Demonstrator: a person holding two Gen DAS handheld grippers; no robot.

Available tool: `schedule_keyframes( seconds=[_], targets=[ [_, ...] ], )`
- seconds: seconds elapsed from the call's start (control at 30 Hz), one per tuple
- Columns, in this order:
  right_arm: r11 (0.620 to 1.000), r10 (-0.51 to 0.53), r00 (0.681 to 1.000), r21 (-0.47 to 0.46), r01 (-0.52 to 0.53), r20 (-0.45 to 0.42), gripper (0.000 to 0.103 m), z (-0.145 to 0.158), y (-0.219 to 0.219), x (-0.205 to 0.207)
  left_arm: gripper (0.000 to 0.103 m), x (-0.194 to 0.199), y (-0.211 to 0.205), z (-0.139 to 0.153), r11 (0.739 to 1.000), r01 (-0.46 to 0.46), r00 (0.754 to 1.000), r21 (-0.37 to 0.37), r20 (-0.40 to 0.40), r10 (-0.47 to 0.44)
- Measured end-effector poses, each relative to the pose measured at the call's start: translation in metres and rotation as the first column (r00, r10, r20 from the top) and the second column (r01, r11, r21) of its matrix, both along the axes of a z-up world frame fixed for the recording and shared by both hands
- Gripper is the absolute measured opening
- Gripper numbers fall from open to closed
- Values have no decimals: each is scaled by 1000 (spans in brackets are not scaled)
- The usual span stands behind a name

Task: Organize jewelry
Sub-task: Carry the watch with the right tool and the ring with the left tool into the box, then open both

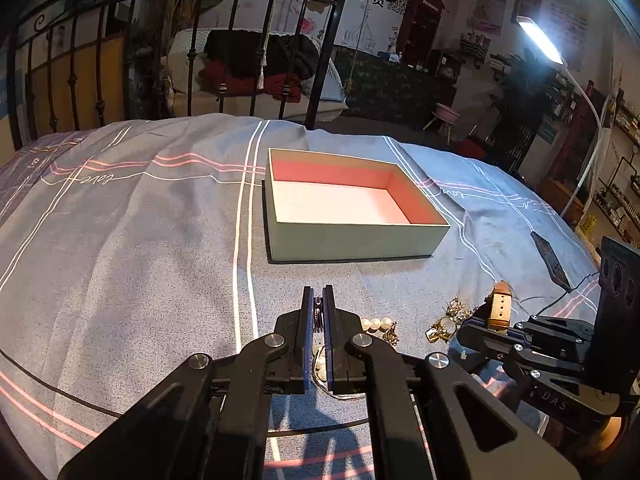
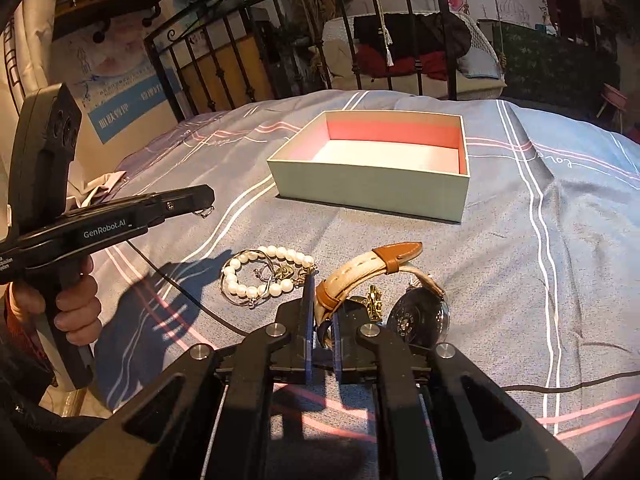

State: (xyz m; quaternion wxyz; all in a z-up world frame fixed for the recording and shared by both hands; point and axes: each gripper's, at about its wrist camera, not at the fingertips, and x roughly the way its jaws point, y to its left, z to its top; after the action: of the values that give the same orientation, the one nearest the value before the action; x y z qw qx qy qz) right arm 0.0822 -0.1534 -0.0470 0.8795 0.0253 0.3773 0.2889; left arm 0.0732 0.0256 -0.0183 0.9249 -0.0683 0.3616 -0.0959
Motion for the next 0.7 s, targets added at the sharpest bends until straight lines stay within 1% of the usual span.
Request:
schedule_keyframes(
  seconds=[0.1,0.17,0.33,0.43,0.5,0.6,0.7],
  targets=[
    [1000,7,1000,7,-7,9,8,10,0,2,4,1,-3,6,1000,3,1000,3,11,-3],
    [1000,14,1000,2,-14,21,8,18,0,8,4,4,-4,11,1000,10,1000,-7,17,-10],
    [999,35,997,-4,-35,70,8,45,2,34,4,23,-14,27,1000,23,998,-5,54,-23],
    [999,48,995,-17,-47,86,8,60,9,61,4,41,-20,38,999,33,997,-4,69,-33],
    [998,61,995,-27,-59,76,8,66,15,83,4,56,-24,44,999,35,996,1,80,-35],
    [997,59,997,-51,-56,59,8,67,24,117,4,83,-29,48,999,28,996,19,83,-29],
    [994,47,998,-96,-42,45,8,65,32,143,4,110,-30,45,999,8,998,45,68,-11]
  ],
)
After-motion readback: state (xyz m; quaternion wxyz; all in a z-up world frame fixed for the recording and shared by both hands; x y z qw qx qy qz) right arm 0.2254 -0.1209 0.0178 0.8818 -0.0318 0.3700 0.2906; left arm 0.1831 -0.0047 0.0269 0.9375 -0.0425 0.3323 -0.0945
